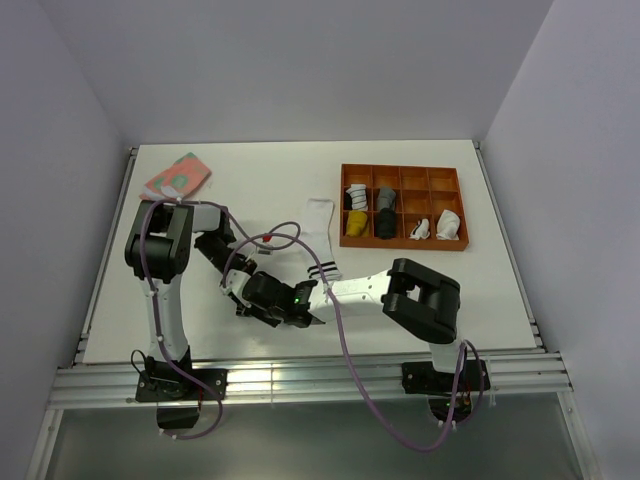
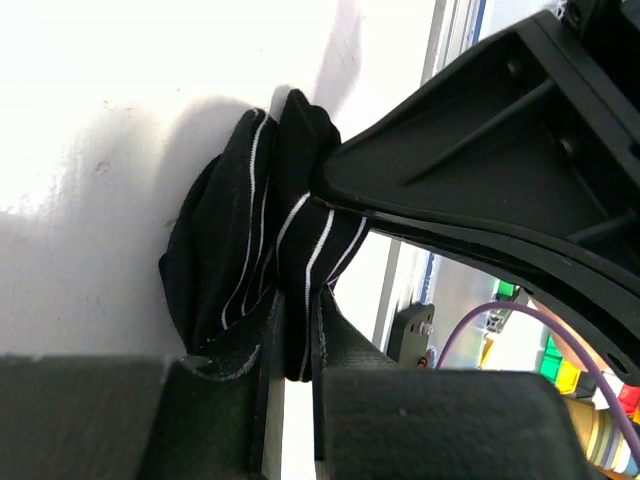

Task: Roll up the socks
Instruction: Roll the sock at the center of the board.

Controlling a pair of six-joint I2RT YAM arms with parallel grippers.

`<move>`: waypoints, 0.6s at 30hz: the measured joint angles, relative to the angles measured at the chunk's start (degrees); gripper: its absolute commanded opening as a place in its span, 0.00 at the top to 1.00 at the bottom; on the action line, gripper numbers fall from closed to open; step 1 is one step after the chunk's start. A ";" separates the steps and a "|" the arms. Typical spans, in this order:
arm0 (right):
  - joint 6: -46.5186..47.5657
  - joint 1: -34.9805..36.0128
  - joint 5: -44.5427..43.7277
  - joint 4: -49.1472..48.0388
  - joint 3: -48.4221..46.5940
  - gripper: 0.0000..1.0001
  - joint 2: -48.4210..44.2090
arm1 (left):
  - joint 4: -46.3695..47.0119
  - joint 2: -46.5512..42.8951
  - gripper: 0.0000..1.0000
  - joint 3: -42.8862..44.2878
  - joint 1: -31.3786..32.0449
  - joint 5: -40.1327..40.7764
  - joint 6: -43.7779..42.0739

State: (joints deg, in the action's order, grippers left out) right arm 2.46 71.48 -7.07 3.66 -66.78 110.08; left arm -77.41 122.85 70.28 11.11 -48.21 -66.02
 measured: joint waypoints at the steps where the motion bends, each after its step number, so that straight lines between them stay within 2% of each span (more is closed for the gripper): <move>1: -0.04 0.00 0.00 0.04 -0.02 0.85 0.00 | 0.13 -0.02 0.89 0.00 -0.07 -0.04 0.50; 4: -0.26 0.00 0.02 0.13 -0.02 0.89 0.00 | 0.61 -0.26 0.82 0.11 -0.44 -0.31 1.84; 7: -0.50 0.00 -0.07 0.15 -0.02 0.89 0.00 | 0.87 -0.85 0.77 1.25 -1.22 -1.51 2.54; 18: -1.16 -0.26 -0.15 0.22 0.02 0.90 0.00 | 0.63 -2.38 0.73 8.00 -6.62 -8.31 2.71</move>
State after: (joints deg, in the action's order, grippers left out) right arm 1.30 71.22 -7.22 3.88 -66.76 110.08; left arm -76.77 120.46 78.28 4.49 -56.51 -63.31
